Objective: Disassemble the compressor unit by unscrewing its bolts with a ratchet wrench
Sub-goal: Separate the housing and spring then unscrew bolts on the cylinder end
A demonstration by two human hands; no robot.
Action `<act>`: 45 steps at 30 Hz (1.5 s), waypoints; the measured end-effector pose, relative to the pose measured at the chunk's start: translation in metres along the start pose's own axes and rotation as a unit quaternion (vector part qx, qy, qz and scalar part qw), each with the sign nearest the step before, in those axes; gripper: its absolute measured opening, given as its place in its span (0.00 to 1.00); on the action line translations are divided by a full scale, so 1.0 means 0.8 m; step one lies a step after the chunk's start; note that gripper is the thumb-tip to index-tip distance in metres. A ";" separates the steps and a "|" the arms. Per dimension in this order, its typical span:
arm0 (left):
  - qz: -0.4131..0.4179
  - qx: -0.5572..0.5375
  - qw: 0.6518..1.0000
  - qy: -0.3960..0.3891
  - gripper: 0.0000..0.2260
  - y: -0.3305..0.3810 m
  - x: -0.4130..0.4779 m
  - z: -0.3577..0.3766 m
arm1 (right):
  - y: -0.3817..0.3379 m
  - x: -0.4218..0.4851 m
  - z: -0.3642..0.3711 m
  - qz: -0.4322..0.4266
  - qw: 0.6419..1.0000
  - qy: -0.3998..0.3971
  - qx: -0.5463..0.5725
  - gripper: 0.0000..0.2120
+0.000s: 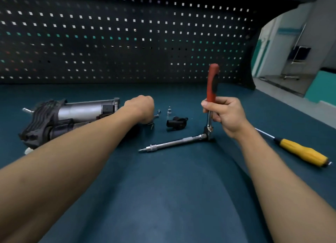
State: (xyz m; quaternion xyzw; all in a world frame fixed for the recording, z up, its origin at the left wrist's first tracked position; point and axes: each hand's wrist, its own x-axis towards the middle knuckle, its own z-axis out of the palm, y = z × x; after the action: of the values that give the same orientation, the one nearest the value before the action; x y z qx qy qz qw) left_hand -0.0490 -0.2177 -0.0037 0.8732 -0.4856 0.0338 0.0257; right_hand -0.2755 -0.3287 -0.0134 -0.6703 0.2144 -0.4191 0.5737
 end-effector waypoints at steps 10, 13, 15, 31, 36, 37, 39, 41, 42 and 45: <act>0.136 -0.004 0.989 0.057 0.10 -0.098 -0.110 -0.081 | 0.013 0.008 0.002 -0.009 1.000 0.023 0.004 0.06; 0.086 0.066 0.994 -0.016 0.21 -0.138 -0.149 -0.082 | 0.014 0.008 0.006 -0.005 0.999 0.034 0.008 0.04; 0.072 0.077 0.994 -0.032 0.33 -0.156 -0.164 -0.071 | 0.014 0.006 0.008 -0.002 0.999 0.042 0.010 0.04; 0.063 -0.139 0.963 0.221 0.18 -0.088 -0.159 -0.043 | 0.020 0.002 0.022 -0.019 0.999 0.049 -0.010 0.10; -0.017 -0.437 0.881 0.180 0.14 -0.106 -0.161 -0.077 | 0.022 0.001 0.022 -0.015 0.998 0.054 -0.013 0.11; -0.026 -0.475 0.864 0.166 0.14 -0.113 -0.164 -0.078 | 0.022 0.000 0.023 -0.014 0.998 0.054 -0.015 0.11; -0.037 -0.536 0.830 0.149 0.14 -0.129 -0.170 -0.071 | 0.023 0.000 0.025 -0.013 0.998 0.058 -0.016 0.10; -0.055 -0.576 0.803 0.142 0.15 -0.144 -0.176 -0.058 | 0.024 0.001 0.026 -0.013 0.998 0.060 -0.018 0.09; -0.067 -0.596 0.788 0.137 0.17 -0.149 -0.179 -0.051 | 0.024 0.001 0.026 -0.012 0.998 0.059 -0.018 0.09; -0.105 -0.662 0.732 0.119 0.22 -0.156 -0.186 -0.035 | 0.028 0.002 0.027 -0.013 0.998 0.062 -0.018 0.09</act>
State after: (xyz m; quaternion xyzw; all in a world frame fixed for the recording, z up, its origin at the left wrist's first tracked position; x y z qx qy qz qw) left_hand -0.0225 -0.0236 0.0099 0.6692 -0.2831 -0.1960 0.6585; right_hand -0.2530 -0.3231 -0.0335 -0.6561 0.2481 -0.4629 0.5419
